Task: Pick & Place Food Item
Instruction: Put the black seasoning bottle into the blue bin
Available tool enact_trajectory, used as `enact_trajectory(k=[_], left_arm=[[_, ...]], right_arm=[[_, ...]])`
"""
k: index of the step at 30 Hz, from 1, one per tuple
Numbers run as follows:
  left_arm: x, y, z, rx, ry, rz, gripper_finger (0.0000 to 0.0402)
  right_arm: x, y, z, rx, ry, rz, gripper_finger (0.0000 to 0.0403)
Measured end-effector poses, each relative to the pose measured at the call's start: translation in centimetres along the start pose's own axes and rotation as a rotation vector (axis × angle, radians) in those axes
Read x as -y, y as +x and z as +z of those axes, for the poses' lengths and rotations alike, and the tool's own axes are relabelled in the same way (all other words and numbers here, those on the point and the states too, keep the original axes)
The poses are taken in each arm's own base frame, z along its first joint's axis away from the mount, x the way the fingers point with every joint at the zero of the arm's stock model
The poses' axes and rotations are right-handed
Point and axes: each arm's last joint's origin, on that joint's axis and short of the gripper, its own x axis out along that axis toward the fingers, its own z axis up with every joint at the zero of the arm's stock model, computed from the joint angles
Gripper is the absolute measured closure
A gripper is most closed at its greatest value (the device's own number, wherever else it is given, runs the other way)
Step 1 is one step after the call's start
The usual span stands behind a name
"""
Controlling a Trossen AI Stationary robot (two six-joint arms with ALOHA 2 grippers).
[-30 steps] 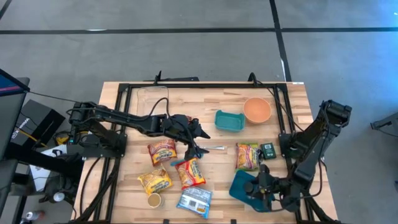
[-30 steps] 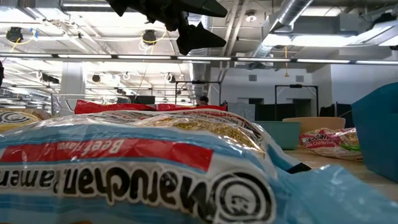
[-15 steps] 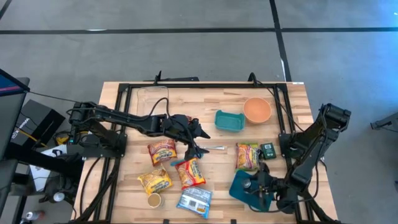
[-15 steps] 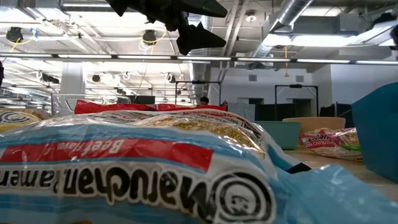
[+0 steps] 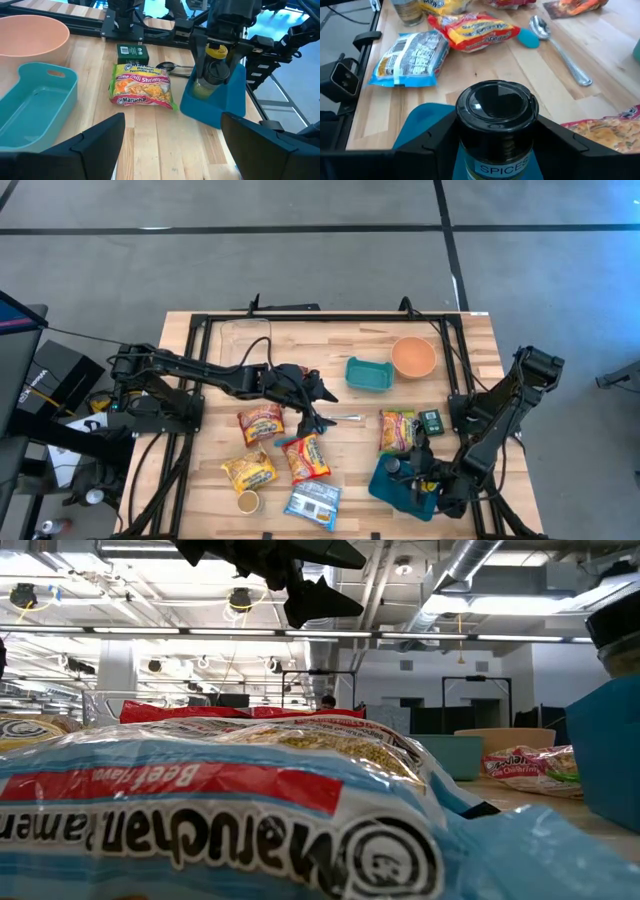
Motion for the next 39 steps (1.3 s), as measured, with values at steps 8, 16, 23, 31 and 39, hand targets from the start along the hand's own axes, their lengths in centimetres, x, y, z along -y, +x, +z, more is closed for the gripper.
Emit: enact_trajectory(k=[8, 16, 23, 31, 39], left_arm=[[0.00, 0.01, -0.01, -0.001, 0.000, 0.000, 0.0079], [0.00, 0.00, 0.00, 0.000, 0.000, 0.000, 0.0079], [0.01, 0.00, -0.01, -0.001, 0.000, -0.001, 0.0079], [0.00, 0.00, -0.01, 0.000, 0.000, 0.001, 0.0079], [-0.04, 0.01, -0.02, 0.000, 0.000, 0.010, 0.0079]], right_arm=[[-0.04, -0.01, -0.08, -0.026, 0.000, 0.015, 0.0197], [0.06, 0.06, -0.25, -0.028, 0.015, 0.018, 0.0197], [0.25, 0.07, -0.46, -0.026, 0.040, 0.014, 0.0197], [0.43, 0.44, -0.39, -0.076, 0.047, 0.021, 0.0195], [0.56, 0.64, -0.37, -0.082, 0.045, 0.013, 0.0171]])
